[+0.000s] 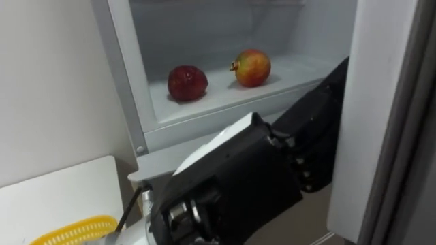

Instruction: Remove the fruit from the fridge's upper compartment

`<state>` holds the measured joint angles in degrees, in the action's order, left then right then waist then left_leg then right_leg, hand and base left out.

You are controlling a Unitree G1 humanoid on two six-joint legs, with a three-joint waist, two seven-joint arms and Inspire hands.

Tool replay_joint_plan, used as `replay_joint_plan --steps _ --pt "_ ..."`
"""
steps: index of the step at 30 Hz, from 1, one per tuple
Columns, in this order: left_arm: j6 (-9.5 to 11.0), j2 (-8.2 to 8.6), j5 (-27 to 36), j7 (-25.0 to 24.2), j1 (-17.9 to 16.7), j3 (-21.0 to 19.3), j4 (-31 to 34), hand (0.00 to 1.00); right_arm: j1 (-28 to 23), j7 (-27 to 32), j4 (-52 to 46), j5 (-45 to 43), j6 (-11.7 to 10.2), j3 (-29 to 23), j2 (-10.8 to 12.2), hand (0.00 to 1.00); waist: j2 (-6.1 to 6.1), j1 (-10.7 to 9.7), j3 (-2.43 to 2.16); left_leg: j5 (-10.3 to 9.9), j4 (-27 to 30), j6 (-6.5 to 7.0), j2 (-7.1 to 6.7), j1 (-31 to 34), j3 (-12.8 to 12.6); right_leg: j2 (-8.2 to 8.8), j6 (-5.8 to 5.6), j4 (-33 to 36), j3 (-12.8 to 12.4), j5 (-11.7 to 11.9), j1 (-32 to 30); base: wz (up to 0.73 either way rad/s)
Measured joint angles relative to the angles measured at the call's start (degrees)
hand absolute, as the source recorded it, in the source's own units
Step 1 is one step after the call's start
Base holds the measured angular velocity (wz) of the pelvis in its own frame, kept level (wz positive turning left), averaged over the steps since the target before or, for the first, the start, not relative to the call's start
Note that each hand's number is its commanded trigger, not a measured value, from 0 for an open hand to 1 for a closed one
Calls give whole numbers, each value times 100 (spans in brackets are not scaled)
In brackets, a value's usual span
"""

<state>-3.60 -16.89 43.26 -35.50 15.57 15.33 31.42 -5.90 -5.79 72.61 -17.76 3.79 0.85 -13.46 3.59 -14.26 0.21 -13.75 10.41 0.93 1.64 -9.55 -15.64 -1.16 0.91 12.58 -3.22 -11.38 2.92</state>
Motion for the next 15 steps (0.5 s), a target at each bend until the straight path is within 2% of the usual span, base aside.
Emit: replay_joint_plan --steps 6,8,11,15 --pt "0 -16 1 5 2 2 -2 0 -32 -18 42 10 -3 0 -7 0 27 -72 -6 -1 -14 -1 41 -6 -30 -1 3 2 -27 3 5 -1" --pt "1 -16 1 19 6 3 -37 0 -34 -18 44 10 -2 -11 -8 0 28 -106 -5 -2 -16 -3 63 -15 -198 -4 7 4 -58 6 4 -7" --pt "2 -15 1 100 131 50 -168 0 -64 -23 45 80 -2 -52 -36 0 45 -134 4 -2 -15 -3 67 -15 -305 -8 8 5 -100 12 5 -8" --pt "2 -16 1 148 247 74 -236 0 -109 -62 48 211 3 -52 -75 0 70 -183 22 -2 -15 -3 70 -25 -349 -6 5 6 -137 25 3 -6"
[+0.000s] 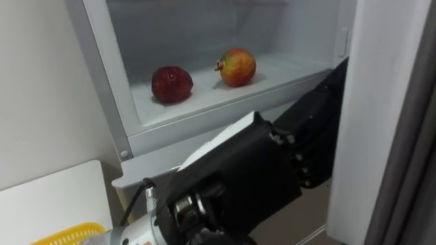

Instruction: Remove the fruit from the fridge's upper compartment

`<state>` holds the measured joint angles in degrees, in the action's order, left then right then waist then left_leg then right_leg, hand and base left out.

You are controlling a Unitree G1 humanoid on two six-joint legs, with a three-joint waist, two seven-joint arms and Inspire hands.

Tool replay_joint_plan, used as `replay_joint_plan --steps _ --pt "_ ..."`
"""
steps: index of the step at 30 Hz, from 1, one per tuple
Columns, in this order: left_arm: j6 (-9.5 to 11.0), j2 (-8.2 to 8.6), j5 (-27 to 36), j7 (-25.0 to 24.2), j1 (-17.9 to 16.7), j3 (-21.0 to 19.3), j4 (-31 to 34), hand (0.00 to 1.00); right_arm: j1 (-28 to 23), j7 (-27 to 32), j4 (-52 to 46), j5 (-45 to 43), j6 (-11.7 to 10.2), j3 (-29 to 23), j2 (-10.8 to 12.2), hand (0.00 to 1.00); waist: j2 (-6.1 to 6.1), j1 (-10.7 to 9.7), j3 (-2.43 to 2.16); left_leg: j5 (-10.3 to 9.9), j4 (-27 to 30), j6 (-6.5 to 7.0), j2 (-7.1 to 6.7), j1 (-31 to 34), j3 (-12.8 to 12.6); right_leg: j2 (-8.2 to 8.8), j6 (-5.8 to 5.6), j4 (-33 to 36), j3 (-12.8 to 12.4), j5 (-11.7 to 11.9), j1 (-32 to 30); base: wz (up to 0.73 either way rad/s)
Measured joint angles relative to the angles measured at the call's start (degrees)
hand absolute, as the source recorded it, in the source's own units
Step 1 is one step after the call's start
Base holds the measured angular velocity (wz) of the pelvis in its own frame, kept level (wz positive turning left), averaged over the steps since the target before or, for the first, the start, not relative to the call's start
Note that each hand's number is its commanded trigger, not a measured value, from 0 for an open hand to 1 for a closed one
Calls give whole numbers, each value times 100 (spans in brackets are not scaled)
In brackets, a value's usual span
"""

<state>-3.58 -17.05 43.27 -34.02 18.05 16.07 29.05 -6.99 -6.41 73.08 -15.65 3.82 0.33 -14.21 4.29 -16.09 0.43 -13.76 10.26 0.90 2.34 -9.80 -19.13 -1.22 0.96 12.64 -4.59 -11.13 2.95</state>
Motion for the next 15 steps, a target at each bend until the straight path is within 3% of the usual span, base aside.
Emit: replay_joint_plan --steps 7,15 --pt "-2 72 7 8 365 123 -255 0 -32 1 -10 13 2 -1 -30 0 -2 -122 2 0 5 0 -2 -75 -126 -27 -8 -3 -70 5 -14 -4" --pt "5 69 233 15 501 239 -291 0 -159 6 -152 307 5 -53 -74 0 42 -200 -27 -1 18 -1 1 -39 -114 -95 25 3 -178 33 -104 -11"
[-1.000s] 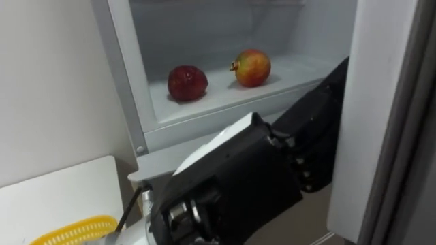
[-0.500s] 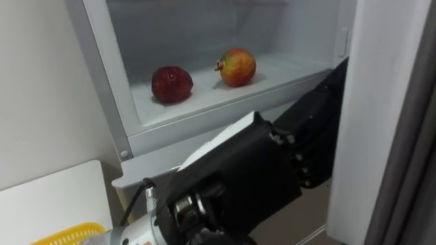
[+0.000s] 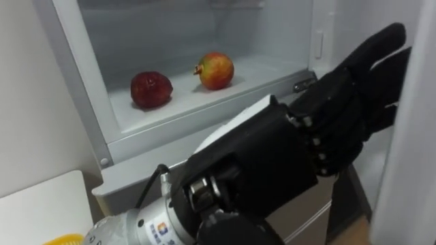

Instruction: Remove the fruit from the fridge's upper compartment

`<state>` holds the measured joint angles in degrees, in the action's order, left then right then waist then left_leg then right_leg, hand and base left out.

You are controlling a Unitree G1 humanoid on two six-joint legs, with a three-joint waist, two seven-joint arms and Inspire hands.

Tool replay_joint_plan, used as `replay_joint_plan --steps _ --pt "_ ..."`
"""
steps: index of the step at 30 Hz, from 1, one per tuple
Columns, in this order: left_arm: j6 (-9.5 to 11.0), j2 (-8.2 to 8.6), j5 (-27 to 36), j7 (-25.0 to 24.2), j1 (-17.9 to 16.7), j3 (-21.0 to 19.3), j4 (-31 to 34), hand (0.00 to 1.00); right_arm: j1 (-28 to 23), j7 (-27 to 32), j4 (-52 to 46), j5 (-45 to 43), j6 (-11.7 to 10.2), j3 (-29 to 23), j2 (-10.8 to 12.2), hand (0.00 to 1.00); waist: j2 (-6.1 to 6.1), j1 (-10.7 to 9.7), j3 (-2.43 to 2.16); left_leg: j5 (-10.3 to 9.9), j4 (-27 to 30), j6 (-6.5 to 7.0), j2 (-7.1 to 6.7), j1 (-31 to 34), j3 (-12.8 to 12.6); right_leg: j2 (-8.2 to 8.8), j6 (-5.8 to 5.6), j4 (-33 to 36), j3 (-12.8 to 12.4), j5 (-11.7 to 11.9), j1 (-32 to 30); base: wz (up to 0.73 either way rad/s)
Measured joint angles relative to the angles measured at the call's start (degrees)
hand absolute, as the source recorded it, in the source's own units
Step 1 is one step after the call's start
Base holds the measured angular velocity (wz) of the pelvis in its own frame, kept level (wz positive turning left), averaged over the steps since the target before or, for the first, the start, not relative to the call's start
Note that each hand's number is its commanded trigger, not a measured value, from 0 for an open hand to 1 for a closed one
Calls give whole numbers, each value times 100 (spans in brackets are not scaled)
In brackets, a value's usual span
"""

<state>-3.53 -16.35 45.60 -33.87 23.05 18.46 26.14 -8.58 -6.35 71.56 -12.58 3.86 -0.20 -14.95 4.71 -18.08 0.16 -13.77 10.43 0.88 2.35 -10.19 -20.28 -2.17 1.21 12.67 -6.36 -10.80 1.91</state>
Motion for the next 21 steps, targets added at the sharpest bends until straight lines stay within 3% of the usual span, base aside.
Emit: replay_joint_plan --steps 9,13,21 --pt "-30 -22 6 -2 97 2 -151 0 39 25 2 128 8 -154 -25 0 27 -106 -1 0 8 0 21 -23 1 -14 12 4 -43 7 1 -4" --pt "-60 -115 215 9 255 1 -283 0 52 9 8 144 127 -190 -26 0 25 -114 0 0 8 0 10 -19 -5 -18 12 1 -83 7 -1 0" --pt "-99 -112 429 156 516 37 -608 0 59 -6 11 166 214 -227 -26 0 42 -212 10 0 6 0 23 -34 -2 -22 6 -3 -141 10 4 -2"
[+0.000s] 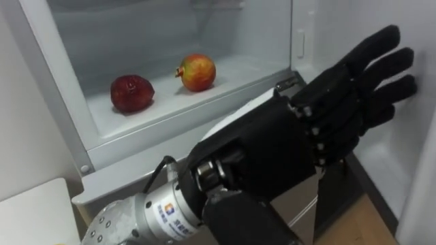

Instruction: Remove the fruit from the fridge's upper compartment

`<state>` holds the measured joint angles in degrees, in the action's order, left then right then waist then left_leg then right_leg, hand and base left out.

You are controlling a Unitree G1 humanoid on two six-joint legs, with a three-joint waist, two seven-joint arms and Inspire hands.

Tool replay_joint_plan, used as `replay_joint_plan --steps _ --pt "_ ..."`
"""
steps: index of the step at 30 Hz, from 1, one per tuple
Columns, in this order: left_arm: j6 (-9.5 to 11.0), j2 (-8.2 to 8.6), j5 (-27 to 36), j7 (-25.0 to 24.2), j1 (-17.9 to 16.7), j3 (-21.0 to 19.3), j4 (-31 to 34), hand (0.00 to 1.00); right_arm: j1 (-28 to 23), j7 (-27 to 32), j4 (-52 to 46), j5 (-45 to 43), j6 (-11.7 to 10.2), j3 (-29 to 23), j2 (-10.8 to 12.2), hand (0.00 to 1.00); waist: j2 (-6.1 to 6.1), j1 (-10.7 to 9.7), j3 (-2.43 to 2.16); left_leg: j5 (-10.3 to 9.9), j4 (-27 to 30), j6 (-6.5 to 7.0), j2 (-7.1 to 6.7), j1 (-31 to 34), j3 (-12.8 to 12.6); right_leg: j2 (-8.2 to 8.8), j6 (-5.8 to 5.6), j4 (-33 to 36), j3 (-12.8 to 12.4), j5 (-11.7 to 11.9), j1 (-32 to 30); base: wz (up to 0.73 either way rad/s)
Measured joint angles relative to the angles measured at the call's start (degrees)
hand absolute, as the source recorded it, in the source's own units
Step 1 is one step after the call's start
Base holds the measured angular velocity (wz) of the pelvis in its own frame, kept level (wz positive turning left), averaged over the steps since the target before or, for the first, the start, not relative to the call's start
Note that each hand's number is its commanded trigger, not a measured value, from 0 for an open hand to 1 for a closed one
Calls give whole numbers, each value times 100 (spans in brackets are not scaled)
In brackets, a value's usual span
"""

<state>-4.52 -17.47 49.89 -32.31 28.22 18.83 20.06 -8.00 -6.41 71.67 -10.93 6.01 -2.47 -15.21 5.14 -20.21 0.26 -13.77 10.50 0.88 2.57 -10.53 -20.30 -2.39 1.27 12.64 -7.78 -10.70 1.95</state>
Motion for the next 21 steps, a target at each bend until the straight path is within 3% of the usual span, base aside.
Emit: replay_joint_plan --steps 13,21 --pt "-36 181 -212 130 142 496 -105 0 70 -56 4 -13 52 6 7 0 20 -179 17 -1 -22 -1 27 -13 -20 -31 10 -1 -32 8 8 -2" --pt "-71 283 -333 201 159 620 -226 0 94 -149 10 -10 112 -4 5 0 45 -303 36 -33 -22 -56 69 -22 -305 -105 40 -102 -108 33 -13 -4"
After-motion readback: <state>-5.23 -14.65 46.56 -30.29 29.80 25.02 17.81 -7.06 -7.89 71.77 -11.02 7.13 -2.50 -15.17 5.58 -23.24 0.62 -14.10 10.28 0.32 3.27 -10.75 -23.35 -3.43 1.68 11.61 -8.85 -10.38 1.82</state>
